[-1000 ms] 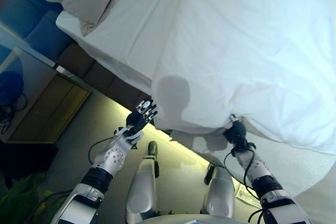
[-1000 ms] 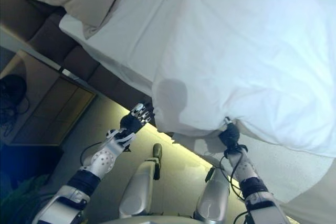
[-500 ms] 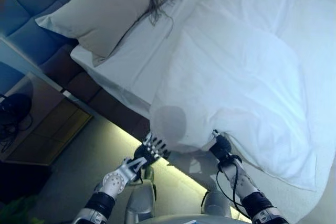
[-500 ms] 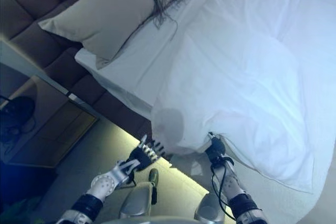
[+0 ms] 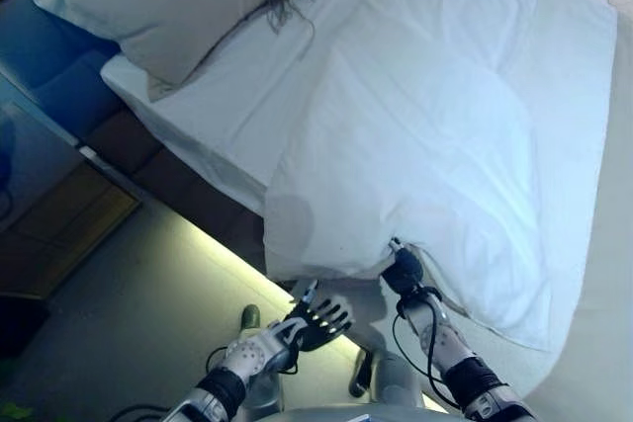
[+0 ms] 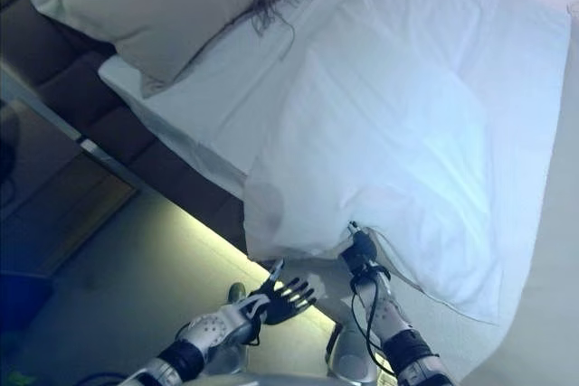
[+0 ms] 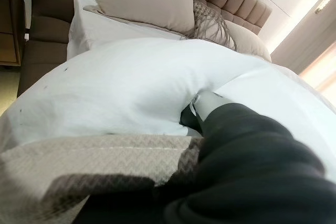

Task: Make the bed neatly

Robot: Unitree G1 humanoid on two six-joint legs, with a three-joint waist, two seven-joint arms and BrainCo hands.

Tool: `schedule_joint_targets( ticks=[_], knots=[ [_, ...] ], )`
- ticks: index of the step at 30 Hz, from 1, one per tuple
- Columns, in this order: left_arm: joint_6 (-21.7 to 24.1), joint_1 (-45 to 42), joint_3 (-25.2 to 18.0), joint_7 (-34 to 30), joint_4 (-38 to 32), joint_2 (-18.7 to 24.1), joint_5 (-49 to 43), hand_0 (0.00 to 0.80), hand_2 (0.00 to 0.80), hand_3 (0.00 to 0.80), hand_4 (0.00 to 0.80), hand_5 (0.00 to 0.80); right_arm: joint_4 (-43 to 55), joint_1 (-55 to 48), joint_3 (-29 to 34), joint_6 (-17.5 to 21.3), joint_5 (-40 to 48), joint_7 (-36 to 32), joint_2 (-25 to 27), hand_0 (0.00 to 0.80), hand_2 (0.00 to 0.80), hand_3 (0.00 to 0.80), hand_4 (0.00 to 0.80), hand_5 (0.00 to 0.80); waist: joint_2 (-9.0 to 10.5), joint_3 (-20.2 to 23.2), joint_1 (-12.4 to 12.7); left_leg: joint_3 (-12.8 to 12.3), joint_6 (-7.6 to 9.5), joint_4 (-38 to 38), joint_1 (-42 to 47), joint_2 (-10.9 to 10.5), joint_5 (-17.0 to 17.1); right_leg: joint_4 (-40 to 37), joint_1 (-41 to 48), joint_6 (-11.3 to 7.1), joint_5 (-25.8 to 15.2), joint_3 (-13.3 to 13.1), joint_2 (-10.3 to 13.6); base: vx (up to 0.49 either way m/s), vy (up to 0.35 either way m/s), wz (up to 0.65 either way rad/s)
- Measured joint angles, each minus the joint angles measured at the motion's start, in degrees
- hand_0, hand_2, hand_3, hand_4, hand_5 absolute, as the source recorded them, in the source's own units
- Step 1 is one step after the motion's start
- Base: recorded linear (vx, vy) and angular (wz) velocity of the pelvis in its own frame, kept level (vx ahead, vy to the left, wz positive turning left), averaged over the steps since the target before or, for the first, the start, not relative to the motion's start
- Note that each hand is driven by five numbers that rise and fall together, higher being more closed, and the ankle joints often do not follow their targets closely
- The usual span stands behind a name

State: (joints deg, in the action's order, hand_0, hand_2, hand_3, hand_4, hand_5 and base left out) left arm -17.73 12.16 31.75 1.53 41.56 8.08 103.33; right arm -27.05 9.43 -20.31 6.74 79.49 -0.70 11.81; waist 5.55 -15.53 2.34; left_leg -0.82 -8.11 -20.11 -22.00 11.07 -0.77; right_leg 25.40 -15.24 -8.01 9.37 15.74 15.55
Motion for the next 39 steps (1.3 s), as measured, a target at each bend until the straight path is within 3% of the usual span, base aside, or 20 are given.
schedule_joint_targets(
  ticks=[3,8,20,29,39],
  knots=[
    [2.28,3.0,0.82,0.49,-0.34,-0.38,6.13,0.0,0.0,0.0,0.0,0.0,1.31,1.38,-0.51,0.39,0.0,0.02,-0.09,0.8,0.8,0.8,0.8,0.8,0.71,-1.79,-0.07,-0.48,0.11,-1.44,-0.84,0.25,-0.77,0.61,-1.02,-0.01,-0.19,-0.78,0.01,0.003,0.03,-0.14],
    [4.51,3.15,0.77,0.61,-1.38,-0.75,7.81,0.0,0.0,0.0,0.0,0.0,2.44,1.6,-1.01,0.39,-0.01,0.05,-0.13,0.8,0.8,0.8,0.8,0.8,0.86,-2.13,-0.33,-0.78,0.07,-1.99,-0.84,0.26,-1.6,0.66,-1.47,-0.13,-0.24,-1.47,0.05,0.055,0.033,-0.09],
    [4.4,2.52,1.37,2.61,-1.92,-2.79,7.86,0.0,0.0,0.0,0.0,0.0,4.67,1.58,-1.1,0.39,-0.05,2.12,-0.24,0.8,0.8,0.8,0.8,0.8,0.94,-3.3,-1.58,-1.47,0.55,-5.08,-0.88,0.01,-3.59,2.19,-1.23,-0.7,0.28,-2.45,0.84,0.036,0.008,-0.01],
    [4.77,2.2,3.62,1.92,-1.9,-3.14,7.88,0.0,0.0,0.0,0.0,0.0,6.56,3.7,-0.97,0.89,-0.1,2.18,-0.15,0.8,0.8,0.8,0.8,0.8,1.16,-5.06,-2.06,-1.53,1.19,-9.48,-7.07,-0.26,-3.89,6.96,-8.18,-0.56,0.51,-4.29,1.73,-0.069,0.008,-0.02],
    [12.92,5.12,4.22,-2.0,-3.11,-3.74,8.23,0.0,0.0,0.0,0.0,0.0,9.9,7.26,-1.15,0.95,-0.03,2.56,0.28,0.8,0.8,0.8,0.8,0.8,2.51,-6.95,-3.25,-2.1,1.57,-12.06,-12.17,0.11,-3.85,9.6,-14.56,-0.42,0.15,-6.17,1.69,-0.059,0.0,-0.07]
  ],
)
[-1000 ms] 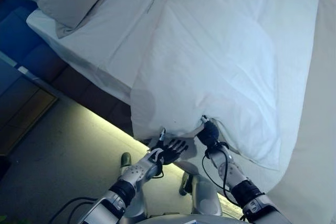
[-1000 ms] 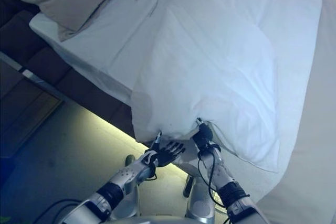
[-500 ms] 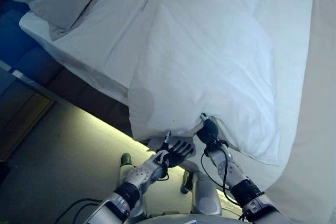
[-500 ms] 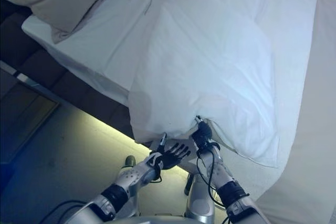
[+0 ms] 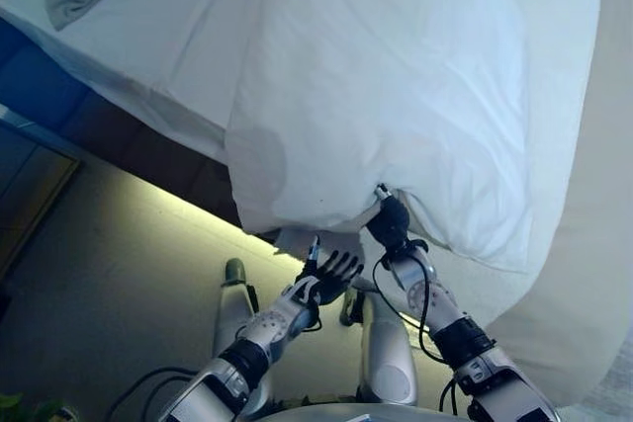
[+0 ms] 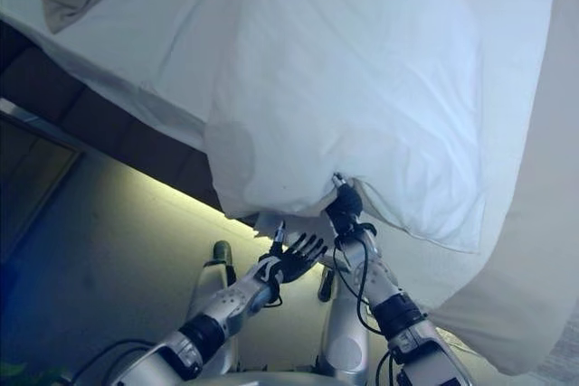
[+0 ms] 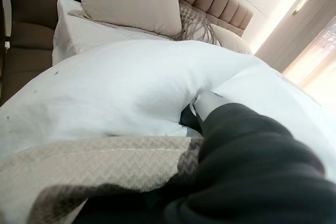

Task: Make the bed neatly

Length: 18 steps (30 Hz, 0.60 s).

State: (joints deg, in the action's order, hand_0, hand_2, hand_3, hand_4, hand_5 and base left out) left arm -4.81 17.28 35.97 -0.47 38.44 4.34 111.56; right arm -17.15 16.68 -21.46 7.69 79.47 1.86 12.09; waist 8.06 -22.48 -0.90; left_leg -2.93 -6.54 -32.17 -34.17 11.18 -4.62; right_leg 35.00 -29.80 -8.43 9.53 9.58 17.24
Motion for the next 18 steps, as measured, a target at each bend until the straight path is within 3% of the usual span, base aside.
schedule_joint_targets(
  ticks=[11,18],
  knots=[
    [11.83,5.86,-4.02,-7.31,-3.04,-2.26,0.07,0.0,0.0,0.0,0.0,0.0,3.73,3.52,-1.26,-0.26,-0.09,0.64,0.18,0.8,0.8,0.8,0.8,0.8,1.56,-0.73,-1.53,-0.89,-0.32,-1.85,-2.9,0.52,-0.6,1.28,-4.39,-0.1,-0.46,-2.37,-0.72,-0.03,0.048,-0.1],
    [12.92,7.26,-7.06,-10.83,-3.35,-3.63,0.69,0.0,0.0,0.0,0.0,0.0,3.79,4.77,-1.77,-0.34,-0.07,0.7,-0.03,0.8,0.8,0.8,0.8,0.8,1.98,-0.92,-2.55,-0.92,-0.26,-1.9,-3.77,0.89,-0.82,1.31,-5.46,0.14,-0.56,-2.44,-1.01,-0.03,0.014,-0.02]
  ],
)
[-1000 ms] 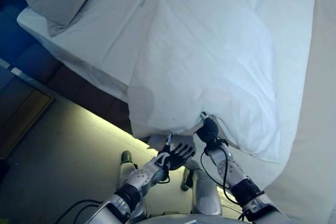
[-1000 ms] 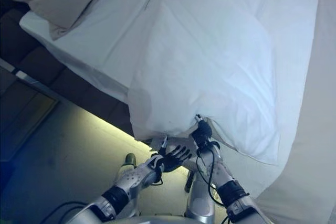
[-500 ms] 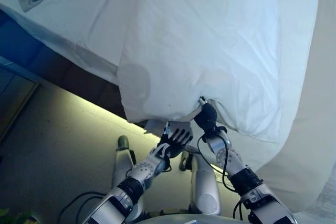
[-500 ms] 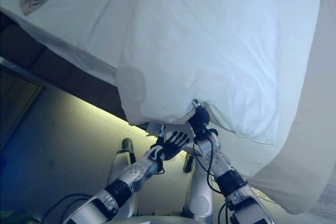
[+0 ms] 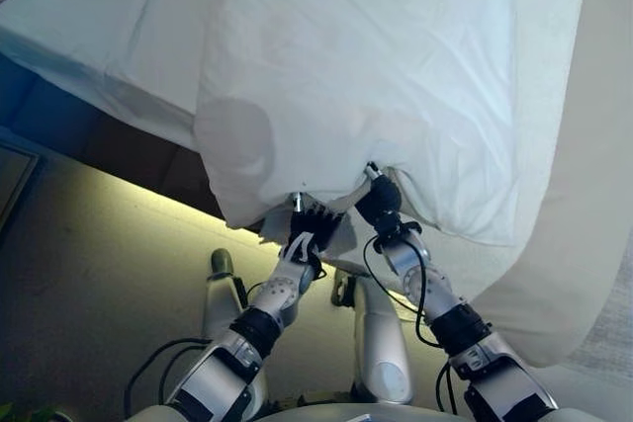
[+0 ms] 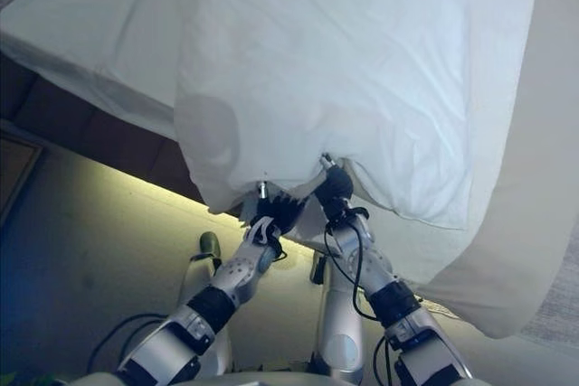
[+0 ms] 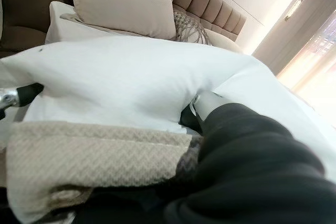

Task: Make the bed neatly

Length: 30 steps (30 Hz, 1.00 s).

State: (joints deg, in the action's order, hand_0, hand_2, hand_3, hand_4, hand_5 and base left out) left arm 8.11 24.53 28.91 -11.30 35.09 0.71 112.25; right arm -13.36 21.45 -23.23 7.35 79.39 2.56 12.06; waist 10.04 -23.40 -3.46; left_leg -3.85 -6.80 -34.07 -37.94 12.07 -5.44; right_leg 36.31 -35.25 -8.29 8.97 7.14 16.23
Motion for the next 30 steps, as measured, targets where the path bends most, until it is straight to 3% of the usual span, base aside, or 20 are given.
schedule_joint_targets(
  ticks=[30],
  knots=[
    [1.06,8.22,-5.43,-1.6,-0.23,0.53,0.03,0.0,0.0,0.0,0.0,0.0,-0.23,4.81,0.03,-2.11,0.02,-0.24,-0.32,0.8,0.8,0.8,0.8,0.8,0.08,-0.04,-1.69,-1.65,-0.14,0.49,1.54,0.71,0.16,-0.87,0.54,0.15,-0.92,-0.01,0.11,-0.009,0.018,-0.02]
  ],
)
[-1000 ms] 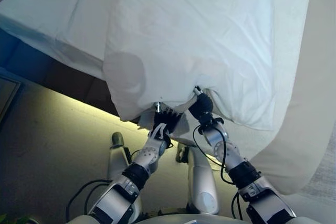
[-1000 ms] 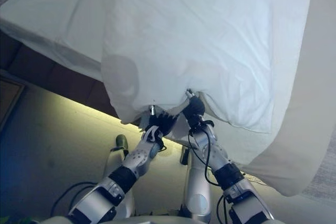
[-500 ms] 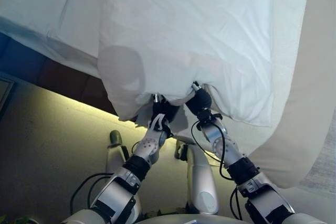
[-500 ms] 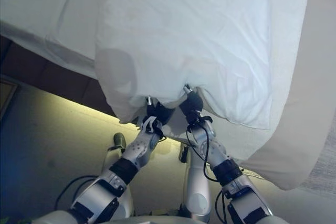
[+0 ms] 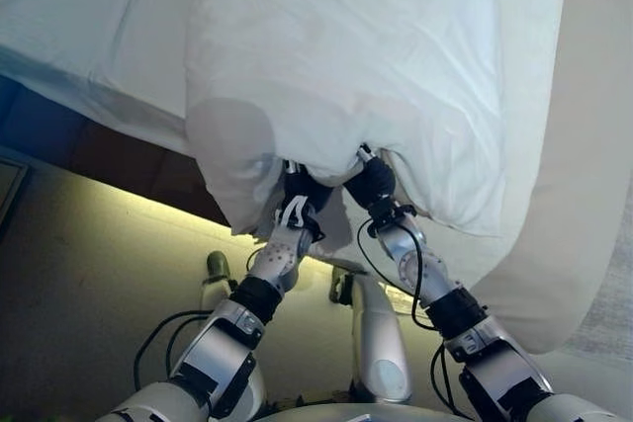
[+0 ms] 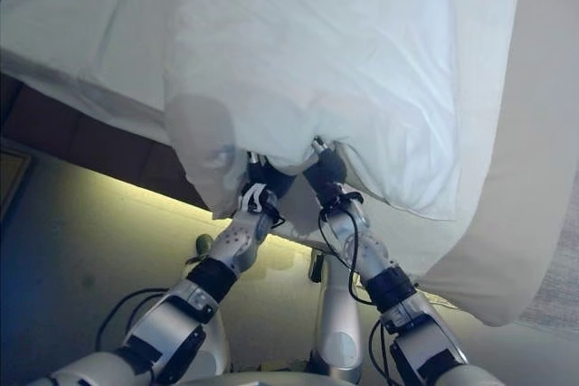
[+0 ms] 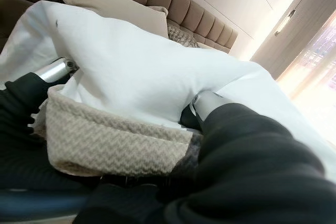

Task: Make the bed neatly

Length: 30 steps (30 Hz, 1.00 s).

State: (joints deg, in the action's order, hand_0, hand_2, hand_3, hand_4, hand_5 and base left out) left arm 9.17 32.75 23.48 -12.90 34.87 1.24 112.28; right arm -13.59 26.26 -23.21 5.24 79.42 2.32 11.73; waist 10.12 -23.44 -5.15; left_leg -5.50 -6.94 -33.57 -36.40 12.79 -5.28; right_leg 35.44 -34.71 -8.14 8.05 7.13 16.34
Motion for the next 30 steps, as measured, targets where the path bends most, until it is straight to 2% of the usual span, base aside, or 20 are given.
schedule_joint_targets(
  ticks=[1,2,9,14,19,24,30],
  knots=[
    [0.33,0.13,-0.01,-0.01,0.0,0.0,0.0,0.085,0.085,0.085,0.085,0.085,0.0,0.21,0.0,-0.15,0.0,0.0,0.0,0.8,0.8,0.8,0.8,0.8,0.0,0.0,-0.11,-0.14,-0.03,0.1,0.0,0.03,0.03,-0.15,-0.09,0.02,-0.11,0.0,0.01,-0.029,0.013,-0.05],
    [0.64,0.28,-0.01,-0.11,0.0,-0.01,0.0,0.8,0.8,0.8,0.8,0.8,-0.01,0.4,0.0,-0.21,0.0,0.01,-0.01,0.8,0.8,0.8,0.8,0.8,-0.01,-0.01,-0.15,-0.3,-0.03,0.22,0.02,0.09,0.05,-0.28,-0.17,0.04,-0.19,0.0,0.01,-0.022,0.004,-0.06],
    [2.72,0.74,-0.15,-0.63,0.0,0.42,-0.02,0.8,0.8,0.8,0.8,0.8,-0.11,0.4,-0.02,-0.19,-0.02,0.05,-0.02,0.8,0.8,0.8,0.8,0.8,-0.53,-0.35,0.0,-0.7,-0.04,1.11,0.83,0.13,0.12,-1.19,0.53,0.0,-0.31,0.26,0.01,-0.013,-0.006,-0.02],
    [1.38,0.73,-0.14,0.73,0.01,0.84,-2.69,0.8,0.8,0.8,0.8,0.8,-2.74,-1.8,-0.02,0.65,0.01,-0.75,-0.66,0.8,0.8,0.8,0.8,0.8,-1.39,-0.93,1.31,-0.82,-0.1,2.04,1.55,-0.03,0.27,-1.88,1.1,-0.07,-0.37,0.62,0.16,-0.038,0.023,0.01],
    [-0.89,0.21,-0.3,2.12,-0.16,2.07,-6.47,0.8,0.8,0.8,0.8,0.8,-7.61,-2.93,0.04,1.9,0.1,-2.23,-2.59,0.8,0.8,0.8,0.8,0.8,-3.32,-2.26,1.94,-0.73,0.07,3.09,1.69,-0.93,0.68,-2.36,1.38,-0.22,-0.45,1.56,1.28,-0.055,0.046,0.07],
    [-3.77,-1.66,-0.23,5.35,-2.26,3.83,-14.47,0.8,0.8,0.8,0.8,0.8,-14.89,-2.9,0.34,2.52,4.98,-7.27,-3.26,0.8,0.8,0.8,0.8,0.8,-4.2,-3.4,2.92,-0.75,0.19,3.87,1.51,-1.43,0.91,-2.73,1.13,-0.3,-0.48,2.0,1.83,-0.052,0.021,0.03],
    [-5.19,-1.78,-0.25,7.97,-2.64,5.25,-18.53,0.8,0.8,0.8,0.8,0.8,-23.83,-0.11,1.92,2.16,9.2,-13.59,-4.16,0.8,0.8,0.8,0.8,0.8,-5.36,-4.44,3.39,-0.67,0.38,4.05,1.32,-1.99,1.06,-2.82,1.07,-0.39,-0.49,2.37,2.44,-0.027,0.027,0.04]
  ],
)
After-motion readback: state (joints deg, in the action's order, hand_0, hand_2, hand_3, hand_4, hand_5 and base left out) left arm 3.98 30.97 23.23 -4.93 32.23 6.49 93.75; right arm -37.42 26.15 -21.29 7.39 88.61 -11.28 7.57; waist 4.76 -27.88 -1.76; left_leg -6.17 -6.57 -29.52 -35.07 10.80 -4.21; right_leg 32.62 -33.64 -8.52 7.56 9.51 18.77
